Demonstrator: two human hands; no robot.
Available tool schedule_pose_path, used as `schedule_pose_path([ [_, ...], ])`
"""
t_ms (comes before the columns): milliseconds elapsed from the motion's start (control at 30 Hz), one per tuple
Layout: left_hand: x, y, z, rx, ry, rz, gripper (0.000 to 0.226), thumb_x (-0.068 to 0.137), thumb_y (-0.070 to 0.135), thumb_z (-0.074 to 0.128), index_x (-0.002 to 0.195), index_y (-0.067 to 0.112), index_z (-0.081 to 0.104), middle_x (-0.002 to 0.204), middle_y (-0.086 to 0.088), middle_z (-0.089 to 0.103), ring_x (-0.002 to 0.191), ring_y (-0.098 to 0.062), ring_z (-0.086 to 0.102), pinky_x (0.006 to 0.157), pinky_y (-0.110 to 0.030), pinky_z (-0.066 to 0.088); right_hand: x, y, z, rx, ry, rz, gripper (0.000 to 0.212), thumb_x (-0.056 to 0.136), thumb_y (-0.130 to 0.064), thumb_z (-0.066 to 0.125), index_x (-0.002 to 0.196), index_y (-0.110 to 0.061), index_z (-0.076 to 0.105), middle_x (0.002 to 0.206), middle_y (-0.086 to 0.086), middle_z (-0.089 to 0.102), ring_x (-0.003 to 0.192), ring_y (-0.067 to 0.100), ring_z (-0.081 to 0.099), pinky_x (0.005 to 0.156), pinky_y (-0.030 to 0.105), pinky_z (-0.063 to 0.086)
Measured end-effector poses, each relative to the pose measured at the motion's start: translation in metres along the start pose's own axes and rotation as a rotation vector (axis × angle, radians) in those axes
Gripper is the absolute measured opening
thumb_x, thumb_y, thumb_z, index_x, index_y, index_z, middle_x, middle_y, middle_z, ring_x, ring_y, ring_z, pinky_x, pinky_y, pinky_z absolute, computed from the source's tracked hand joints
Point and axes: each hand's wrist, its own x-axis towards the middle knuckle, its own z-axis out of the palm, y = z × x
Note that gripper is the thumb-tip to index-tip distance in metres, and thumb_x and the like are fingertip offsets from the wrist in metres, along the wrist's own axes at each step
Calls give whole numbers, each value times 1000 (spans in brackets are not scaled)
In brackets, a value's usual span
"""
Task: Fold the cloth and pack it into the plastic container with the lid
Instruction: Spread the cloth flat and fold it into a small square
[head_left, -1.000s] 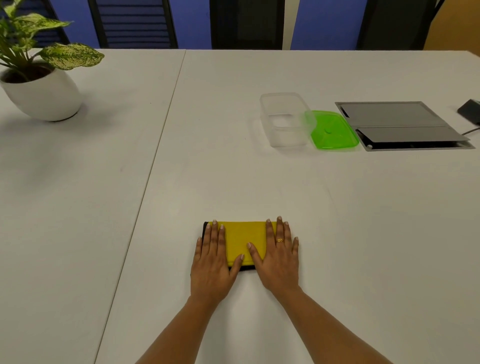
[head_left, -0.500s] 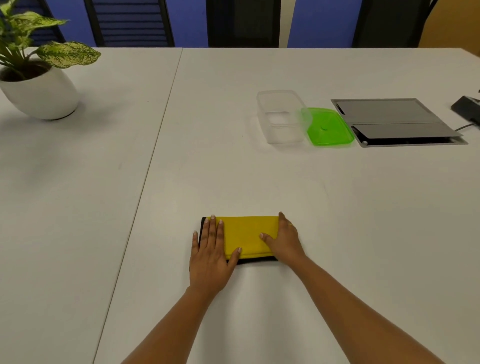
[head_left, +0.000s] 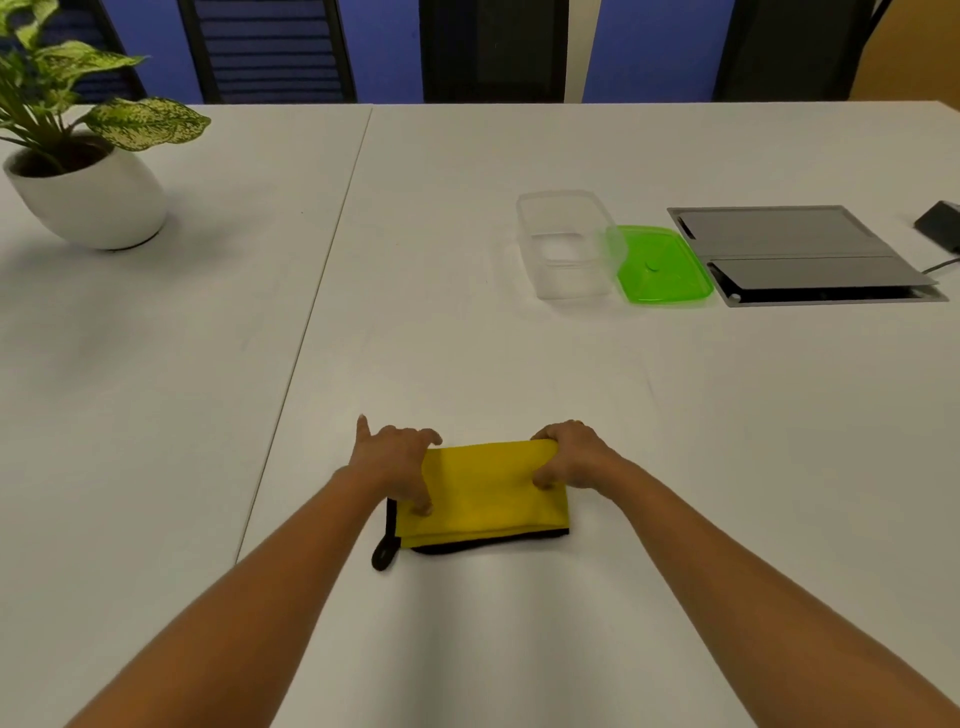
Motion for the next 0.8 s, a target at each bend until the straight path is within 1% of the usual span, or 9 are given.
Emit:
schedule_pose_path([
  [67,0,-3,-8,11,-14,-12,79,65,46,75,135,32,40,134,2,51,126,-23,43,108,-48,23,-1,-6,-4,-3,52,-43,54,71,-11,73,122,-14,55,128,11,43,117,28,47,83,29,44],
  [133,-1,-4,-15,38,108,-18,64,67,42,73,126,31,51,122,2,56,116,-22,50,93,-37,35,-1,-10,-7,6,185,-128,46,70,-6,71,113,-14,59,121,10,43,110,27,50,78,28,43],
  [267,-8,-1,-16,72,714,-12,35,59,14,75,93,16,65,87,-5,64,81,-27,58,66,-33,38,-5,-12,-2,-82,563,-333,34,67,2,63,97,-12,55,107,7,46,83,25,52,60,28,38],
  [333,-13,4,-7,146,900,-14,34,47,3,78,77,12,63,70,-6,60,63,-26,56,55,-33,40,-8,-10,8,-192,702,-431,35,64,10,61,93,-7,55,101,12,52,79,27,53,53,31,41],
  [433,-20,13,23,198,878,22,40,41,3,79,77,13,64,69,-5,60,62,-25,59,53,-31,44,-13,2,32,-353,826,-520,51,48,22,65,92,-2,54,91,20,62,69,32,58,47,30,44],
  [567,-32,17,64,139,691,139,49,31,26,83,75,14,65,67,-2,62,54,-21,58,44,-27,42,-25,33,69,-455,736,-577,61,42,11,70,91,-13,43,84,10,65,75,22,48,49,26,44],
  [633,-36,16,72,107,666,174,47,41,41,75,78,15,65,69,0,61,55,-19,56,47,-26,41,-31,48,77,-447,666,-590,52,47,-1,70,91,-15,45,85,7,65,79,21,47,53,25,46],
  [700,-38,14,74,109,682,182,46,55,54,58,81,16,64,70,1,61,57,-19,55,51,-26,40,-36,57,79,-438,618,-593,34,60,-20,61,92,-15,52,91,7,64,83,24,57,61,28,49],
  [800,-39,17,71,52,731,160,57,76,67,36,78,17,63,63,2,60,52,-18,54,52,-26,42,-38,56,77,-458,614,-588,28,76,-39,49,88,-16,61,92,3,64,82,23,60,69,31,49],
])
